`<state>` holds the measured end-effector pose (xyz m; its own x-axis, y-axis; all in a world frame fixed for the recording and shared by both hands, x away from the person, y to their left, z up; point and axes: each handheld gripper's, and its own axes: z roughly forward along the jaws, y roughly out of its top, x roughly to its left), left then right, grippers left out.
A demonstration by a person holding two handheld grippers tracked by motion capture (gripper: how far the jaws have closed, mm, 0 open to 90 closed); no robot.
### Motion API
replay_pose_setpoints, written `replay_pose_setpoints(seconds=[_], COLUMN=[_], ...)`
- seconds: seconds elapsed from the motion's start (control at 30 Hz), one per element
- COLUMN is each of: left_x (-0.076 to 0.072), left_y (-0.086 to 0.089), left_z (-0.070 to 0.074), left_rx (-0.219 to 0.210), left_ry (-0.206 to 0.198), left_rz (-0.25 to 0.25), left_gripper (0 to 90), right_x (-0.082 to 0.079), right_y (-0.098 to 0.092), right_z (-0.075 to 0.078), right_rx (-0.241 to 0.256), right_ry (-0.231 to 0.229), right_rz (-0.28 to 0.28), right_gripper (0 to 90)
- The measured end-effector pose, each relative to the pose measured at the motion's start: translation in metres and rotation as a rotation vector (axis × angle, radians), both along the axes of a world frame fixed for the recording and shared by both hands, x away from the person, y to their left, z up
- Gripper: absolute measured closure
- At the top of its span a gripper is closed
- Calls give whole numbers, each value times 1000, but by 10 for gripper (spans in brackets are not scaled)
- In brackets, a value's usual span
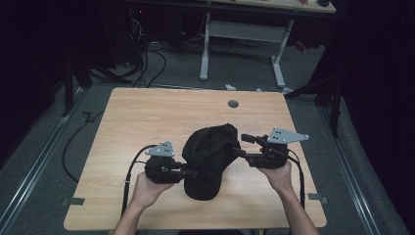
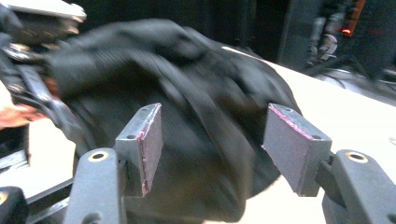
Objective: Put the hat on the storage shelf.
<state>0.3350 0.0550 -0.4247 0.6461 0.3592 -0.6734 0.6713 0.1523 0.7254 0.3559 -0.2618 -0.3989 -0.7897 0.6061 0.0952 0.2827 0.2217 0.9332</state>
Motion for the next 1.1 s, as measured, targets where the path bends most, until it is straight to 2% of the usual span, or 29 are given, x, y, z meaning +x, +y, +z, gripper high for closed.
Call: replay_pose_setpoints(seconds=[0.03,0.1,0.17,0.27,0.4,0.57,0.7,0.77,1.1], left_x=[0,1,3,4,2,6,10,12,21], left_y=[2,6,9,13,21,28,27,26,19], left_z=[2,5,8,12,17,24,27,29,34], left_rx=[-13,-24,-29,-25,-50,-56,-56,-58,-60], left_ry=[0,0,-2,-25,-56,-96,-117,-124,-165], left_rz=[8,23,44,68,102,140,169,179,234], left_gripper=[721,720,719,719,719,719,718,718,719], right_x=[-2,-3,-4,-4,3,5,5,6,7], right_y=[-4,-8,-12,-19,-24,-30,-33,-33,-34], right_z=[-4,-13,-26,-51,-85,-114,-126,-130,-132], right_rx=[1,-7,-47,-69,-166,-266,-303,-351,-342], right_ry=[-8,5,34,87,186,242,256,249,248], right_rz=[-37,-74,-125,-192,-301,-387,-434,-470,-479], right_gripper=[391,395,402,413,422,426,417,391,380])
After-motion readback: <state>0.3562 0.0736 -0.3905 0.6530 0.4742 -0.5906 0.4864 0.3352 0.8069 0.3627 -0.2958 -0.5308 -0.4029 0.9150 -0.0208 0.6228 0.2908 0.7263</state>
